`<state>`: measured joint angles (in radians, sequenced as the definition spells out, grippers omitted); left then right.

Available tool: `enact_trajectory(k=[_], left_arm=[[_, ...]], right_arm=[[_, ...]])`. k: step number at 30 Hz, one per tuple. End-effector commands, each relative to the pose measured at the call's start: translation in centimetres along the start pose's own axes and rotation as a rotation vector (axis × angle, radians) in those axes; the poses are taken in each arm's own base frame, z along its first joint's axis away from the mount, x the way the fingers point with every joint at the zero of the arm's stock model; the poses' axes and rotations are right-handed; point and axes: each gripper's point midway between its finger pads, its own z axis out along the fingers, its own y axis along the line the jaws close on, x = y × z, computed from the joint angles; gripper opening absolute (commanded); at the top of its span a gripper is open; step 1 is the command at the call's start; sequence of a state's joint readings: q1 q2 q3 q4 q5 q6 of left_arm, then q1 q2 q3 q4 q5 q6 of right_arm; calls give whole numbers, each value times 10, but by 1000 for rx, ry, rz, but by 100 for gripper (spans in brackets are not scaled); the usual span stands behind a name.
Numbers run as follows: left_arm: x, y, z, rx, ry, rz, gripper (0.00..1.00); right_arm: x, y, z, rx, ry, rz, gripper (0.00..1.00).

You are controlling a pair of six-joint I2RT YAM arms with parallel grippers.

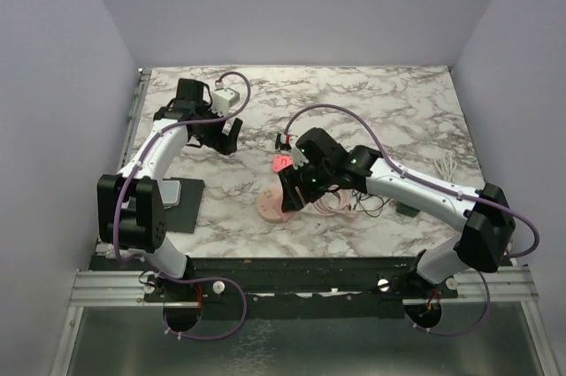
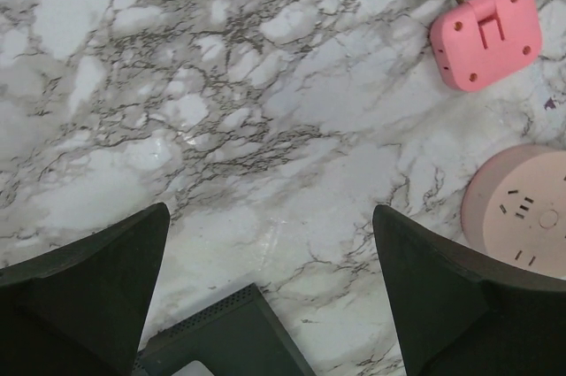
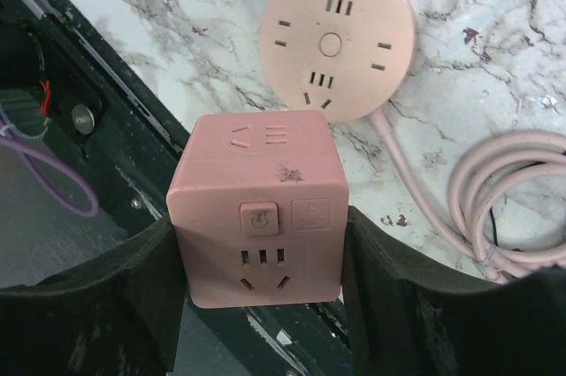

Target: Insert the plug

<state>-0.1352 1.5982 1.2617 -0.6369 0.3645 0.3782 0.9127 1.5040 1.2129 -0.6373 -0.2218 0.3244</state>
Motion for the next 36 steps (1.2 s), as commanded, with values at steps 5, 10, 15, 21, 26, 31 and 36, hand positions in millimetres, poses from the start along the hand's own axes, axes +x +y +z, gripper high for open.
enact_trajectory(k=[5,10,15,21,26,31,36], left_arm=[[6,43,-6,-123,1,-175,99],[8,60,-12,-167,-14,-197,99],[10,58,-12,-159,-12,-186,99],[14,57,-11,-155,-3,-184,99],[15,54,-11,-147,-4,-186,99],[17,50,-11,-129,-5,-181,99],[17,50,-12,-128,-6,-172,99]], right_arm=[[-13,18,19,-7,26,-80,1],[-16,11,34,93,65,-62,1],[-14,3,39,207,104,-35,1],[-8,-3,44,269,123,-29,1],[-4,-3,47,286,130,-38,1],[-6,-2,50,281,124,-40,1],[-5,-4,53,289,128,-39,1]])
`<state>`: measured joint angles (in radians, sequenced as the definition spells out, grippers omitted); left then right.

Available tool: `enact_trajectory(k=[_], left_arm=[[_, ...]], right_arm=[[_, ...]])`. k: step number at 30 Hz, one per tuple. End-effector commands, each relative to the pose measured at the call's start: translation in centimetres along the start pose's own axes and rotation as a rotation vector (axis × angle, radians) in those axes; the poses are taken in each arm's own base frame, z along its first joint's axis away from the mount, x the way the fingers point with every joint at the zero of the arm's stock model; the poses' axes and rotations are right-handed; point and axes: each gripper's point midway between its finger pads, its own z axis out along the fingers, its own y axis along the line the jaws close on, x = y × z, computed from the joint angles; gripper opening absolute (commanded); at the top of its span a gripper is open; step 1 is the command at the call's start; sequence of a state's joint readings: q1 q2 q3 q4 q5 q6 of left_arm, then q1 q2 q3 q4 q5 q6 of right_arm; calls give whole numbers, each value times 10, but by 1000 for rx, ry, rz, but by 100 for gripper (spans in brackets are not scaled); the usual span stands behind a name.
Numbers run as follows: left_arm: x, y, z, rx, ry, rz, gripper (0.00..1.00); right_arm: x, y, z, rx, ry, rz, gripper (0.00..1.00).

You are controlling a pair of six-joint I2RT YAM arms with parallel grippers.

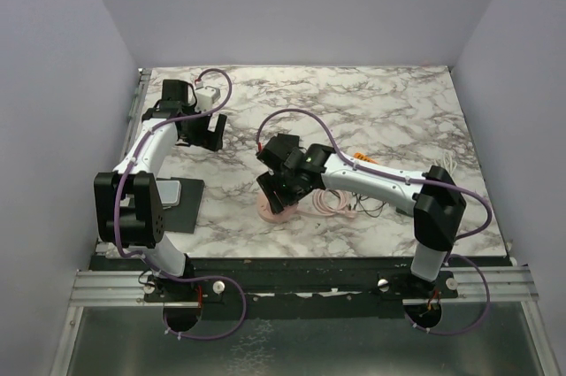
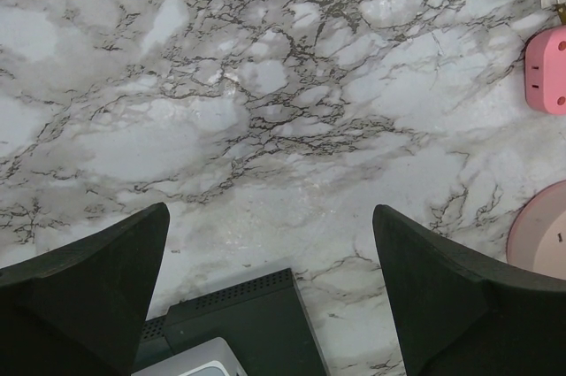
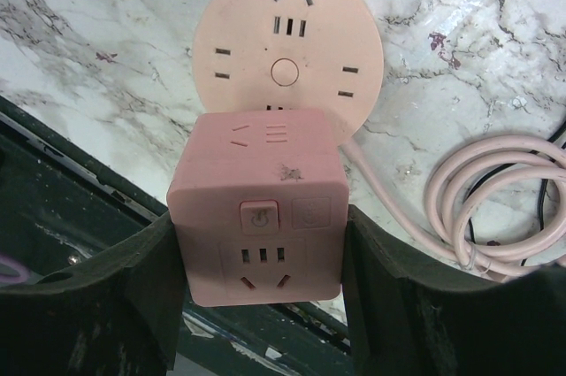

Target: Insert the plug

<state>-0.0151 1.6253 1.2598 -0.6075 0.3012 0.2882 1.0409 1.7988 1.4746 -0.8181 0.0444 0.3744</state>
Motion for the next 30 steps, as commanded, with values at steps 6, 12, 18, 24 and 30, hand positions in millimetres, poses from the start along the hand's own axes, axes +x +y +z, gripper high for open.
enact_trajectory(k=[6,12,18,24,30], left_arm=[[-2,-3,-5,13,-20,16,99],[-2,-2,-7,7,-21,21,99],[-2,-3,-7,12,-23,23,99],[0,-4,-8,11,-19,27,99],[1,-2,-10,-1,-18,37,99]], right_arm=[[-5,-1,6,37,-10,11,0],[-3,-1,10,42,-6,11,1],[2,-2,17,48,7,8,1],[2,-6,20,76,1,12,1],[2,-9,24,124,-4,2,1]])
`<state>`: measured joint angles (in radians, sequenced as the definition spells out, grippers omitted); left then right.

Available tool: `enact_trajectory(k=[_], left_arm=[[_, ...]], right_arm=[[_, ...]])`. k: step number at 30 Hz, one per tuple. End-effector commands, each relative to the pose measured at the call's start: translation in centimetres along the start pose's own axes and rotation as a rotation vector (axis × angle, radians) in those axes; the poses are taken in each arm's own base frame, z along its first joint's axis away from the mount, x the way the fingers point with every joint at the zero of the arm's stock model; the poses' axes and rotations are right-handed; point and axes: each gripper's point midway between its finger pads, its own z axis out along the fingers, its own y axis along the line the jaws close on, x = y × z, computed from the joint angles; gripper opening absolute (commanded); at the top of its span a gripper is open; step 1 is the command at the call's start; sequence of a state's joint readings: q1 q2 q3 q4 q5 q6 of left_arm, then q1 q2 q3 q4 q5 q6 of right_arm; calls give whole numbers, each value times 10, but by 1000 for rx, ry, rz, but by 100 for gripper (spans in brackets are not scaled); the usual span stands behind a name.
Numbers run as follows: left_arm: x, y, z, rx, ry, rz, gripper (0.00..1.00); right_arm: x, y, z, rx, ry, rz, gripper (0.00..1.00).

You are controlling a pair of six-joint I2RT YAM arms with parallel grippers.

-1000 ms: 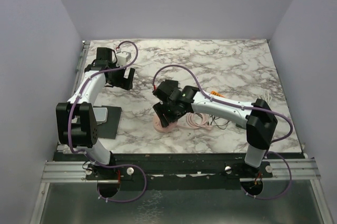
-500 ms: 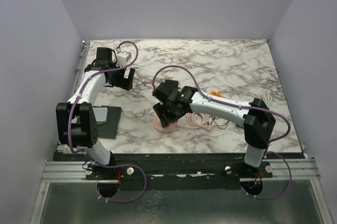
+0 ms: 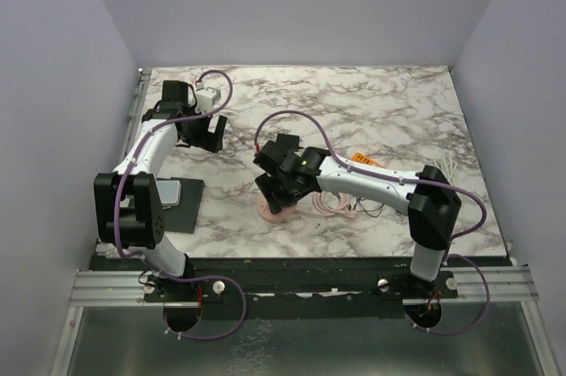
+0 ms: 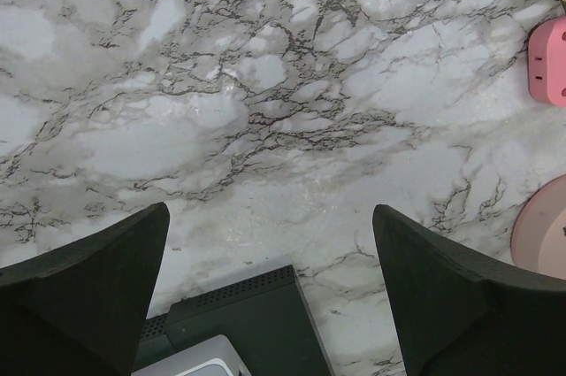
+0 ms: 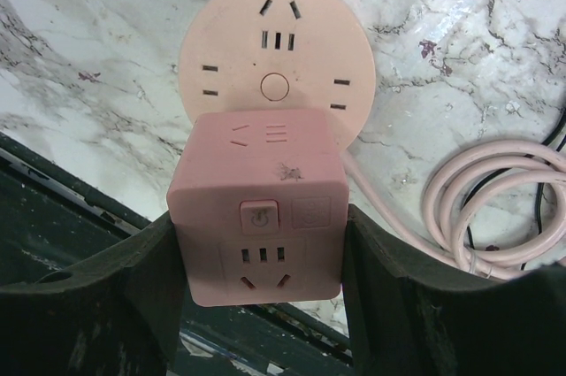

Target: Insert the plug

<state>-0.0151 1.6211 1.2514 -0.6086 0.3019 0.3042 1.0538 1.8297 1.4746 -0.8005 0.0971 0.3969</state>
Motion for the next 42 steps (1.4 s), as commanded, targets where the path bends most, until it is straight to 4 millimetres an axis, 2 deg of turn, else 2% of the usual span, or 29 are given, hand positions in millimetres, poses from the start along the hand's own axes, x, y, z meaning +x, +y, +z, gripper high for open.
enact_trajectory(k=[1,10,26,42], left_arm=[[-2,-2,-10,-3,-21,24,99],[0,-3,-12,1,-15,31,99],[0,-5,-14,7,-15,26,99],[0,-4,-13,9,-13,28,99]], right_arm=[[2,-5,13,83,-4,-11,1],[-2,-4,9,135,-42,-36,1],[16,-12,7,167,-19,-60,1],[28,-7,24,165,18,-85,1]])
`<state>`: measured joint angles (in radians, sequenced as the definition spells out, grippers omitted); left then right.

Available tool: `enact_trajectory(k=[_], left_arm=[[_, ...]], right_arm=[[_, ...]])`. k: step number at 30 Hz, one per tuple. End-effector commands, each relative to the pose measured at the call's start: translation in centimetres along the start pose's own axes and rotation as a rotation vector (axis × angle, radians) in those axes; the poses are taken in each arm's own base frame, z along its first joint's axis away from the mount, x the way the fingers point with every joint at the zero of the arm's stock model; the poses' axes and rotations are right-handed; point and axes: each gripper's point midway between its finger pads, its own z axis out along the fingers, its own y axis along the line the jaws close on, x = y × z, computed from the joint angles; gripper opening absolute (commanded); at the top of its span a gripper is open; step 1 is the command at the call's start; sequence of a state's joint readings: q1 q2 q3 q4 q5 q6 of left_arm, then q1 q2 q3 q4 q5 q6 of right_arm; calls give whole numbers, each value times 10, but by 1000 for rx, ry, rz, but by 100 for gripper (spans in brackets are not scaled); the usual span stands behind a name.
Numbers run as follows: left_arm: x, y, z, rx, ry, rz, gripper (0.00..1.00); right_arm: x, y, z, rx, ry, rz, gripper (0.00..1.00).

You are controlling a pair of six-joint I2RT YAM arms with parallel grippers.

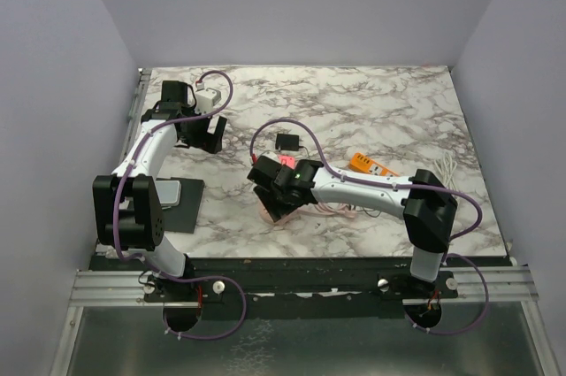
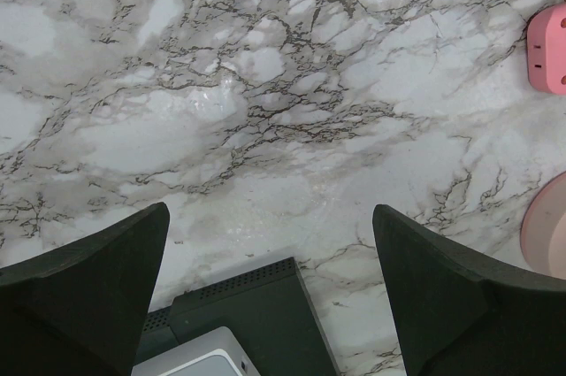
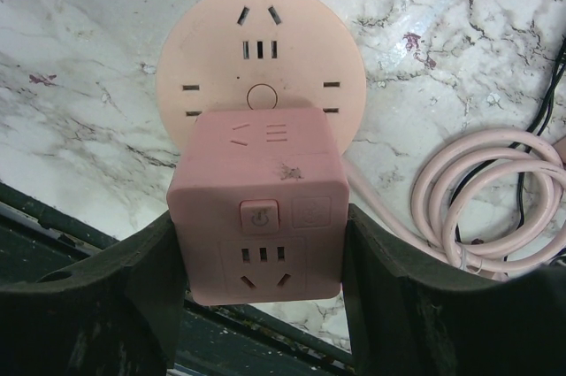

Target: Insert the plug

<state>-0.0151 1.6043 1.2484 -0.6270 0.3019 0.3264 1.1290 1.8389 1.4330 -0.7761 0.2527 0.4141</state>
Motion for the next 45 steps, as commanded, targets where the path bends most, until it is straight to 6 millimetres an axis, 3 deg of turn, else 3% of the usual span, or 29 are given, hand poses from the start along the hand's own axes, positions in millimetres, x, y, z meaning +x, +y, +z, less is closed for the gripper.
enact_trajectory(k=[1,16,34,44,45], left_arm=[[-1,-3,-7,9,-16,8,99],[-7,-3,-7,15,-25,5,99],[-12,-4,-5,27,-27,-4,99],[-17,-6,-8,44,-27,-5,99],[-17,-6,-9,48,-28,-4,99]], right_arm=[[19,-3,15,36,58,-36,1],[64,2,47,11,213,-74,1],[115,7,65,-55,367,-107,1],[118,12,66,-90,363,-101,1],[113,13,65,-90,348,-100,6]])
